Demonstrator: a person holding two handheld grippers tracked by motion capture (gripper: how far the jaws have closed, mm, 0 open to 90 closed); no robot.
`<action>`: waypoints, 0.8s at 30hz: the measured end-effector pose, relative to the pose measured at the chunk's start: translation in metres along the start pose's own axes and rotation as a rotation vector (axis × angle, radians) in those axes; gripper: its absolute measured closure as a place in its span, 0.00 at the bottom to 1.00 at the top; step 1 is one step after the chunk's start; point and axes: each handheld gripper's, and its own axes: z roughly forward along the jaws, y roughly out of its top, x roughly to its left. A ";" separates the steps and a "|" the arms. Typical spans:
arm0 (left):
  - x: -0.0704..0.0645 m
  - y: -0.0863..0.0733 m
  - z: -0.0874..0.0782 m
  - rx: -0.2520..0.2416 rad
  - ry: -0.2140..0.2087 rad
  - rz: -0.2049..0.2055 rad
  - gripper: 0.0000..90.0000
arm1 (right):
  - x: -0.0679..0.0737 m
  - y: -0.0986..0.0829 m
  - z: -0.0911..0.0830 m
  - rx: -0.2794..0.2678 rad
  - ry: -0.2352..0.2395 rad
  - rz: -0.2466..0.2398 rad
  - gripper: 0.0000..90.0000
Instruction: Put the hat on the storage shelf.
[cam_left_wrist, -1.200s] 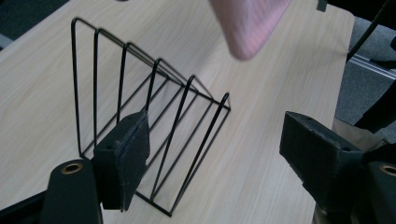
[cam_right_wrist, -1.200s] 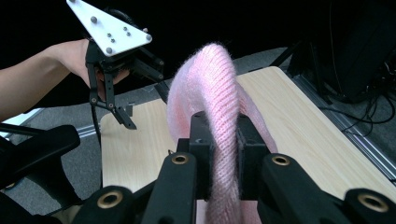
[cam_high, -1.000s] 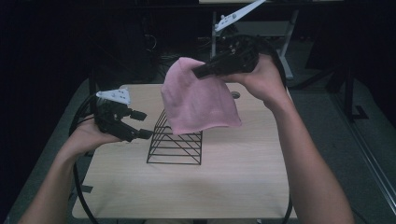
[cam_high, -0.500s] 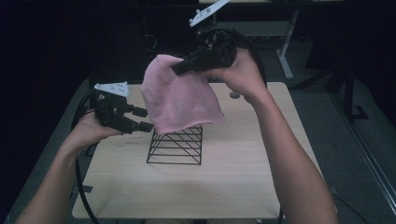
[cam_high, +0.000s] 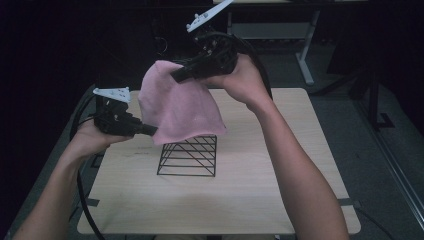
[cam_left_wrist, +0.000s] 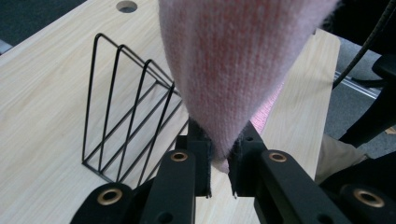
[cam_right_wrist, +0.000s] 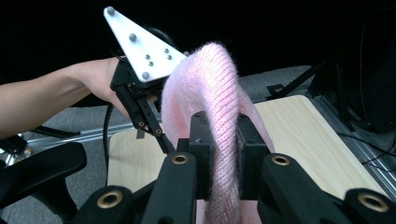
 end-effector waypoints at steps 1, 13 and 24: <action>0.000 -0.001 0.000 0.005 0.004 -0.005 0.90 | -0.001 -0.001 0.001 0.000 -0.002 0.005 0.89; 0.010 -0.003 0.014 0.062 0.069 -0.014 0.90 | -0.022 -0.028 0.013 -0.007 -0.008 0.079 0.89; 0.016 -0.003 0.026 0.094 0.098 -0.015 0.90 | -0.034 -0.047 0.015 -0.009 0.000 0.120 0.89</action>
